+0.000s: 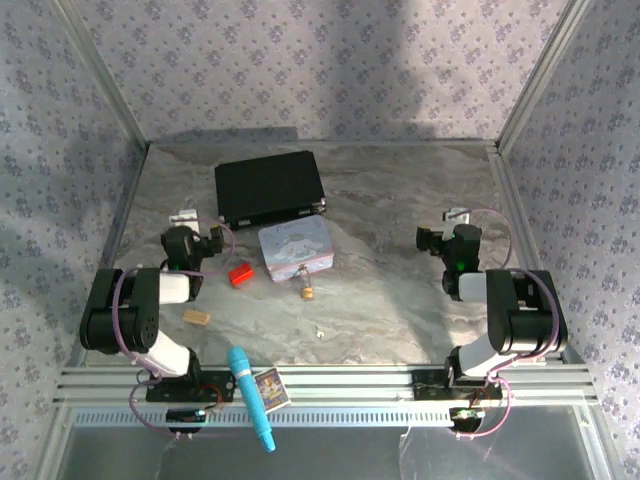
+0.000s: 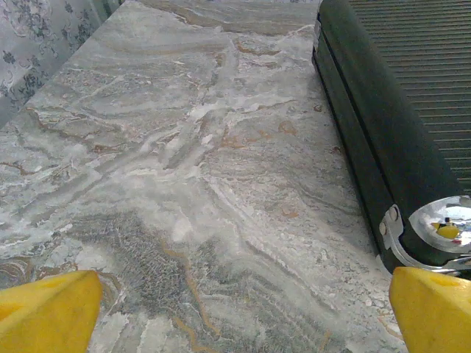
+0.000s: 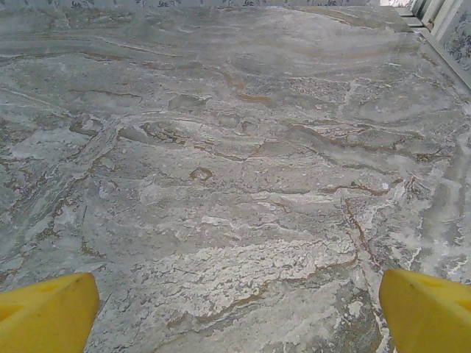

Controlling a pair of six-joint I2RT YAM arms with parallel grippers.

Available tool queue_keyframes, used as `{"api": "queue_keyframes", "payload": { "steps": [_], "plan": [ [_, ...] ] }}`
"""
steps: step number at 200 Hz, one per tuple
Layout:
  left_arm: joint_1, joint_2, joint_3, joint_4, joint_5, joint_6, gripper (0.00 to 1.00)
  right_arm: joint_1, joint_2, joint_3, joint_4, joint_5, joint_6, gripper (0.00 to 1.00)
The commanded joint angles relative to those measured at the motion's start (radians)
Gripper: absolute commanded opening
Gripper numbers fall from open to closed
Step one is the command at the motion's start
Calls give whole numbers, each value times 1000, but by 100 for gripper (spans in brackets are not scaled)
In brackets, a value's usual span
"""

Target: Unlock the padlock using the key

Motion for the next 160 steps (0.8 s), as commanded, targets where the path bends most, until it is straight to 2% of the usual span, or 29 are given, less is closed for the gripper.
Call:
{"api": "queue_keyframes", "payload": {
  "steps": [1,160],
  "plan": [
    [5,-1,4,42,20,15,100,-7,6,5,20,-11,-14,99],
    [5,-1,4,41,20,16,100,2,7,5,22,6,-20,99]
  ]
}}
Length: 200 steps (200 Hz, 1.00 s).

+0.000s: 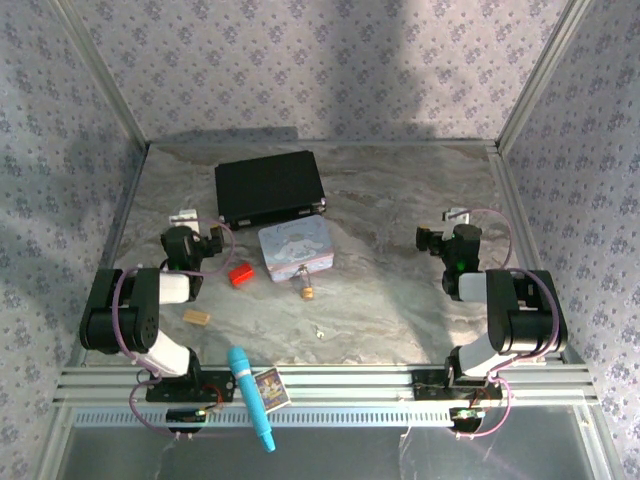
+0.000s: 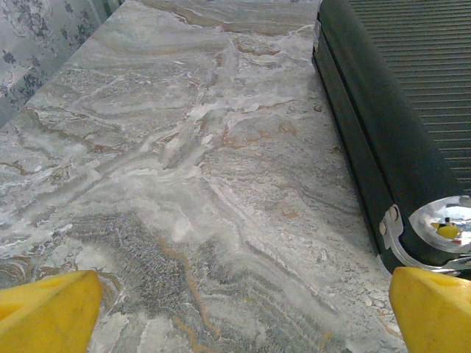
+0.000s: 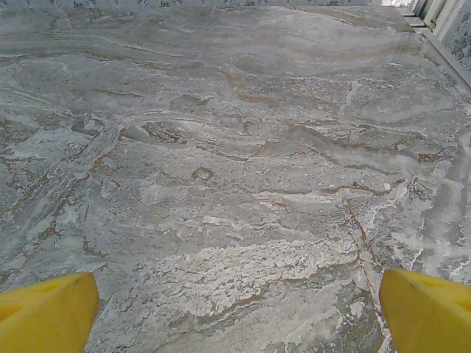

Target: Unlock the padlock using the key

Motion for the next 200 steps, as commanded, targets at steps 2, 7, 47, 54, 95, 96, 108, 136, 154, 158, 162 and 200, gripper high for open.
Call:
{"api": "queue_keyframes", "payload": {
  "steps": [2,7,47,54,95,96,108,136,154,158,162,200],
  "plan": [
    [5,0,4,41,20,15,100,2,8,4,21,9,-20,99],
    [5,0,4,41,20,15,100,2,7,4,22,9,-18,99],
    [6,-1,5,41,20,14,100,2,8,2,24,10,-20,99],
    [6,-1,5,40,21,15,100,-1,7,2,22,2,-17,99],
    [7,-96,70,-147,-4,5,100,-17,-135,123,-292,-112,-37,99],
    [7,-98,68,-144,-3,5,100,-18,-138,125,-297,-114,-38,99],
    [6,-139,33,-116,-4,9,100,-15,-174,125,-309,-129,-42,99],
    [5,-308,25,-210,-25,-18,100,-11,-258,161,-436,-194,5,99],
    [5,-433,85,-390,-13,-106,100,3,-304,213,-560,-231,64,99],
    [6,-459,101,-435,-6,-135,100,5,-312,226,-583,-247,80,99],
    [6,-485,115,-474,4,-167,100,5,-319,237,-612,-263,99,99],
    [7,-683,101,-604,181,-523,100,-17,-307,376,-873,-433,322,99]
  ]
}}
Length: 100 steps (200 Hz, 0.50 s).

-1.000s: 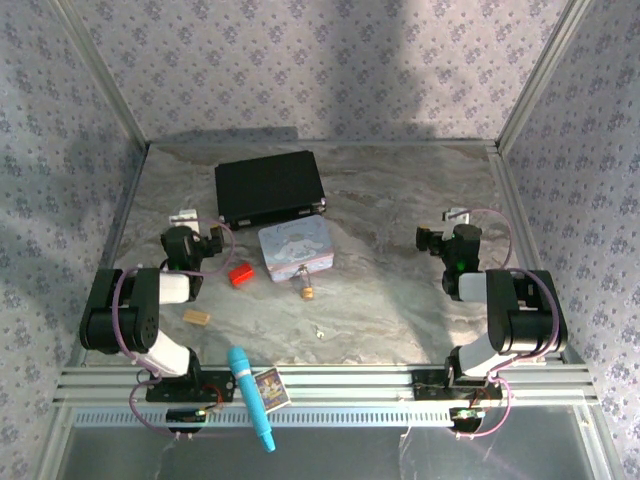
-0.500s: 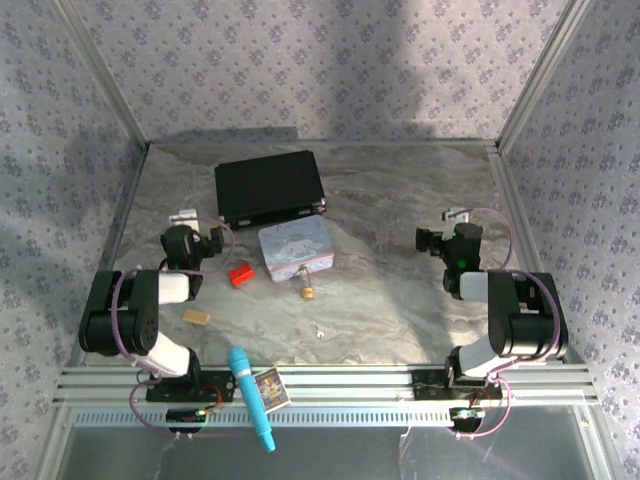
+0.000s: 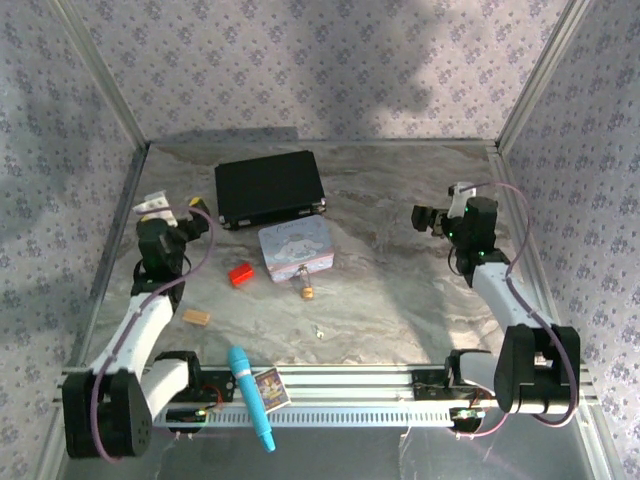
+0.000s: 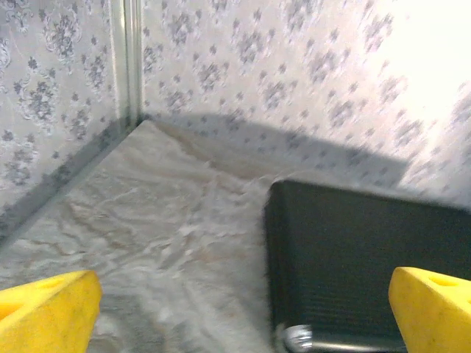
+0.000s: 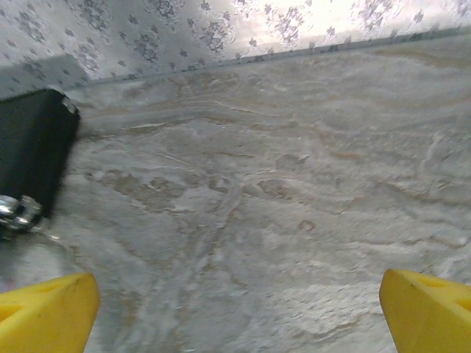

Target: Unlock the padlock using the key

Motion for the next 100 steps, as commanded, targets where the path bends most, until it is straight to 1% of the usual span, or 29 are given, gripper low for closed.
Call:
{"api": "queue_keyframes", "payload": {
  "steps": [1,7,17,26,34,47,59,74,100],
  "plan": [
    [6,-88,3,-153,157,-262,100,-21,12,96,-238,-202,152,99],
    [6,-102,7,-175,222,-282,100,-16,17,114,-273,-235,154,99],
    [0,-115,24,-236,302,-339,100,3,2,122,-312,-252,156,99],
    [-16,-119,38,-299,353,-384,100,41,-27,114,-337,-235,155,98],
    [-44,-117,60,-378,390,-391,100,79,-55,101,-362,-196,153,98],
    [-113,-104,113,-540,396,-370,100,160,-101,82,-418,-111,158,98],
    [-184,-97,133,-622,400,-367,100,230,-133,56,-453,-66,183,98],
    [-275,-103,126,-662,406,-398,100,332,-170,14,-462,-14,234,99],
    [-422,-134,88,-662,395,-449,100,537,-197,-40,-478,89,341,99]
  ]
}}
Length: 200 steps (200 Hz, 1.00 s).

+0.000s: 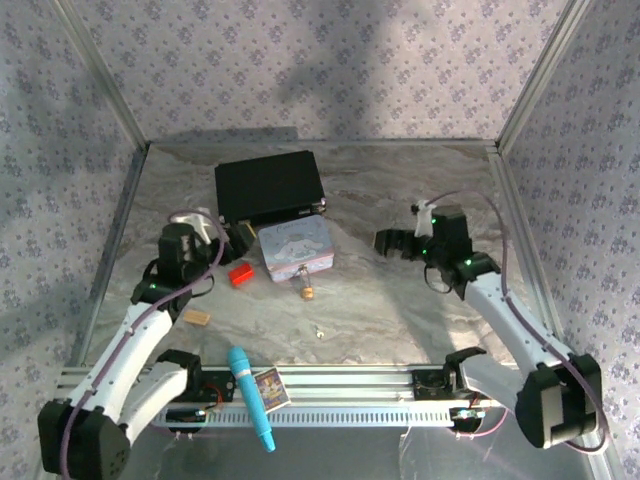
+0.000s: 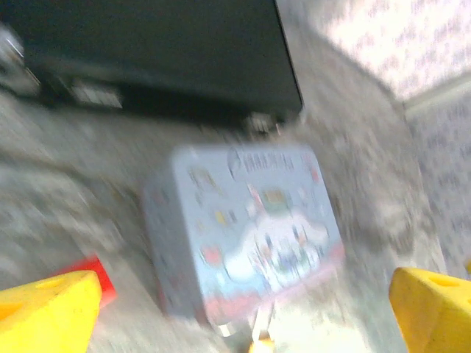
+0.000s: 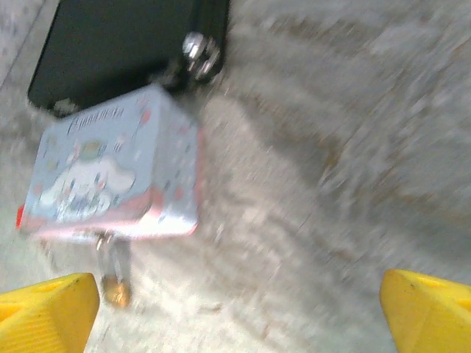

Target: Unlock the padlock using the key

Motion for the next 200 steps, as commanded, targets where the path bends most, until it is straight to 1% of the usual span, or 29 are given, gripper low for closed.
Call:
{"api": "queue_keyframes", "payload": {
  "steps": [1,20,39,43,45,54,61,87,104,120,127,136,141,169,191,200],
  "plan": [
    [-102,-33,-10,-98,33,-65,100,144,-21,-51,-80,129,131,99],
    [-193,-44,-17,-130,6,-81,100,306,-28,-97,-40,216,226,99],
    [-269,-39,-44,-111,18,-112,100,463,-17,-140,33,304,320,93],
    [-281,-37,-50,-106,23,-119,100,484,-12,-143,45,318,330,91],
    [-288,-36,-54,-102,25,-123,100,506,-5,-146,54,328,342,89],
    [-319,-36,-66,-85,25,-144,100,553,22,-150,77,347,367,83],
    [-342,-36,-76,-70,17,-158,100,585,50,-144,86,363,383,80],
    [-414,-26,-109,-26,-26,-209,100,716,164,-121,147,422,437,77],
    [-432,-27,-135,11,-34,-230,100,775,246,-102,209,435,463,72],
    [-439,-27,-163,49,-47,-256,100,822,335,-53,199,458,467,68],
    [-440,-23,-171,67,-44,-268,100,835,375,-33,199,455,469,66],
    [-440,-18,-173,76,-39,-272,100,850,414,-13,198,457,475,59],
    [-442,-15,-168,70,-40,-269,100,861,434,-7,196,464,483,58],
    [-451,-24,-156,2,-72,-258,100,896,494,6,188,490,528,47],
    [-455,-52,-179,12,-86,-285,100,923,522,25,132,517,552,39],
    [-456,-63,-189,19,-91,-295,100,931,528,27,112,526,557,37]
  ]
}}
